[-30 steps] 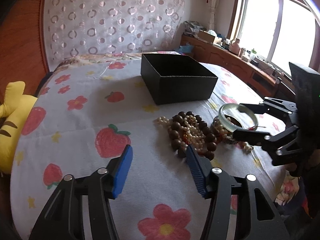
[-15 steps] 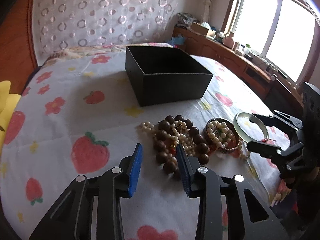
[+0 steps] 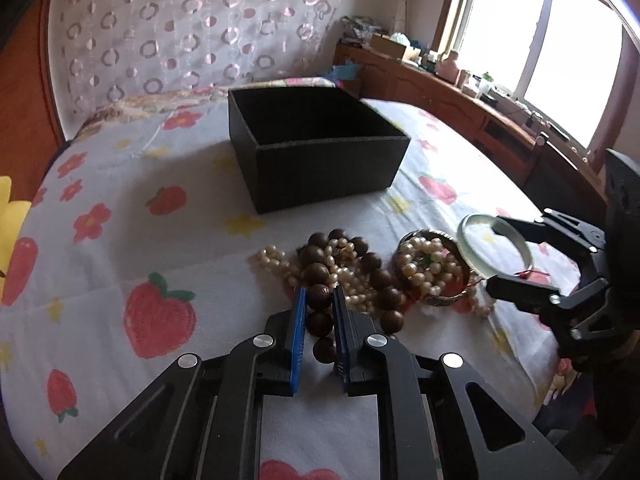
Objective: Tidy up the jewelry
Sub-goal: 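Drop the brown bead bracelet into the box with the left gripper while the right lifts the bangle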
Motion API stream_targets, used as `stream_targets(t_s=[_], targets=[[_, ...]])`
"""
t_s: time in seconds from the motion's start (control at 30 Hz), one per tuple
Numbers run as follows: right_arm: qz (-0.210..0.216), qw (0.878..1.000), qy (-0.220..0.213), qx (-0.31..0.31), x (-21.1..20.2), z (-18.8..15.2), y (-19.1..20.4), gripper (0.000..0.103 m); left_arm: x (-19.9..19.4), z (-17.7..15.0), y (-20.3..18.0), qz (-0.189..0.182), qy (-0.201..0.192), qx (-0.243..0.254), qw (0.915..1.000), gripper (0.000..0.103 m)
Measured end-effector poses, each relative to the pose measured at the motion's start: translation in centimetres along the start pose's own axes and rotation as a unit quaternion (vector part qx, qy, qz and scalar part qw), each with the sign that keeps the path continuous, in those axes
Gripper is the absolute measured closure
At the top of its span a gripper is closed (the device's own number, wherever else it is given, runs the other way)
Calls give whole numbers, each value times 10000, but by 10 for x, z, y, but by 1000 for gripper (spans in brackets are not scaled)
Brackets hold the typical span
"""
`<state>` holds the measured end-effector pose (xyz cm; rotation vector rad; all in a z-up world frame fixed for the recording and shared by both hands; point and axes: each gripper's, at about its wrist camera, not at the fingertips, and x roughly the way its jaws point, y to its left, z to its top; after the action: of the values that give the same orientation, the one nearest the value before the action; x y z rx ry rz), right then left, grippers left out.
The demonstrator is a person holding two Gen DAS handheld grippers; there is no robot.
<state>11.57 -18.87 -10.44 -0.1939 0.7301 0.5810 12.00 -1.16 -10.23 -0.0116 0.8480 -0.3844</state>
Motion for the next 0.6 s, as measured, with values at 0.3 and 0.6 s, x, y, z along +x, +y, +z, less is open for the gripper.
stream_targets(t_s=[0.3,0.6], targets=[[-9,10000,-67,-50,-5,4,5,28,-46,21,-14,-91,-665,166,9976,91],[-18,9993,-339,-127,-20,24,8,28,-72,46,-20,-43,-1036,234,9943,91]])
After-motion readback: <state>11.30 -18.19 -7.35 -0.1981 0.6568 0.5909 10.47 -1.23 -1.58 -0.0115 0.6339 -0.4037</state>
